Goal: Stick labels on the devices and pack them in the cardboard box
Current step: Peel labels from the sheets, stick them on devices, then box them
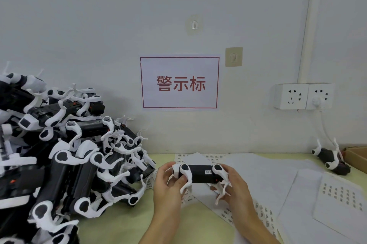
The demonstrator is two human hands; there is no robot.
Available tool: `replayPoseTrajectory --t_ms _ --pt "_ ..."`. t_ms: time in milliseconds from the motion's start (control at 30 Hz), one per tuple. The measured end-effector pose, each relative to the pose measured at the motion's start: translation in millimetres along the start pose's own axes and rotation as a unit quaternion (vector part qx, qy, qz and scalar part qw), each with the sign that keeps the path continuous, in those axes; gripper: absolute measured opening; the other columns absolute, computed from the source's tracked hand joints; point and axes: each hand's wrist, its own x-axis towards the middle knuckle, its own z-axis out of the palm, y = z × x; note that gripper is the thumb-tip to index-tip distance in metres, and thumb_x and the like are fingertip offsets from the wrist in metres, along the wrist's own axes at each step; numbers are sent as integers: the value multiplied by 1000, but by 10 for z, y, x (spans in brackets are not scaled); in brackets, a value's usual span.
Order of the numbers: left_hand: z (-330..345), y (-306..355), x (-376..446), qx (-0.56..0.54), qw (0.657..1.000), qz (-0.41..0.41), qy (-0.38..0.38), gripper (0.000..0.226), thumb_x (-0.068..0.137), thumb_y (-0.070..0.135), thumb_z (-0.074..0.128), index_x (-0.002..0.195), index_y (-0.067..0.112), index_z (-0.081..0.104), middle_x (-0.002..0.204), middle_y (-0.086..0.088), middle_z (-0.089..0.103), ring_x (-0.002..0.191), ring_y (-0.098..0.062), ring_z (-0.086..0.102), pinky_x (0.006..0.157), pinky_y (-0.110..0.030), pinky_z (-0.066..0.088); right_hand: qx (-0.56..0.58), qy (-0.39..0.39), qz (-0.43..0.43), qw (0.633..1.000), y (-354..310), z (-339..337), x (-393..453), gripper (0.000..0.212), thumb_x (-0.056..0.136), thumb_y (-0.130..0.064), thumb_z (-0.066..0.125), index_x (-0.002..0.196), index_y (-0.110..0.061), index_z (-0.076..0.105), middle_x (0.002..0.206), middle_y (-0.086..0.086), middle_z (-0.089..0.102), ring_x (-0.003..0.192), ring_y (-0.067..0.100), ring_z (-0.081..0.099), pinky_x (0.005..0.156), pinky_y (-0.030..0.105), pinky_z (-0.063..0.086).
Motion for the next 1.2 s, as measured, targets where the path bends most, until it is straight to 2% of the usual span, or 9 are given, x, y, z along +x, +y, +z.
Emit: replayPoseTrajectory --t_ms 100,200,400,533,733,833,933,1033,1200 --pt "-26 7 8 -1 1000 7 -27 45 84 -13 67 97 30 73 97 6 74 89 -16 73 61 -26 56 -31 -13 3 999 -15 24 -24 27 102 -35 46 105 -32 72 104 -6 72 86 28 73 72 38 56" --pt "-52 4 17 -29 999 -11 -23 44 86 -11 66 109 25 73 102 2 76 99 -22 72 70 -31 57 -62 -18 -28 998 -7 24 -21 22 102 -25 51 95 -26 71 97 -1 72 83 29 70 66 35 54" --pt "-32 -40 -7 -96 993 -55 -29 29 97 7 52 118 22 65 94 -3 77 78 -14 73 73 -35 52 -143 -9 -101 984 -11 62 -78 12 97 -20 61 101 -28 68 98 -9 70 91 17 66 78 34 57" --pt "-41 -64 -22 -64 997 -41 -9 24 98 12 58 118 24 64 103 -13 75 94 -28 73 79 -40 55 -210 -50 -143 966 -14 63 -104 9 96 -24 62 103 -30 64 103 -6 67 94 11 63 80 38 55" --pt "-63 -20 -35 -82 996 -37 -7 25 94 7 62 103 27 73 107 -18 73 96 -30 71 80 -40 54 -259 -93 -159 948 -67 18 -83 8 97 -23 61 101 -29 59 100 -9 63 92 12 59 78 43 54" --pt "-62 -26 -38 -68 997 -21 5 28 93 7 65 102 31 75 104 -15 75 96 -26 72 75 -36 56 -299 -157 -126 933 -208 -26 -28 10 95 -26 57 102 -33 54 95 -14 60 83 10 56 77 38 54" --pt "-47 -32 -43 -53 998 3 13 27 89 8 70 105 30 74 105 -17 73 99 -28 72 75 -36 58 -374 -230 -59 897 -395 -72 41 26 95 -35 53 121 -41 50 103 -14 62 80 7 59 73 21 52" --pt "-39 -19 -42 -24 999 31 12 19 85 16 75 100 29 74 107 -17 72 95 -27 74 71 -32 60 -407 -271 -24 872 -569 -97 100 32 92 -44 55 123 -40 59 106 -15 64 72 0 60 69 16 50" --pt "62 18 -64 -10 999 42 14 39 75 39 75 110 22 67 110 -5 71 103 -21 72 77 -30 60 -298 -282 39 911 -775 -261 164 34 89 -42 50 105 -21 71 89 -6 66 81 14 66 86 36 59"
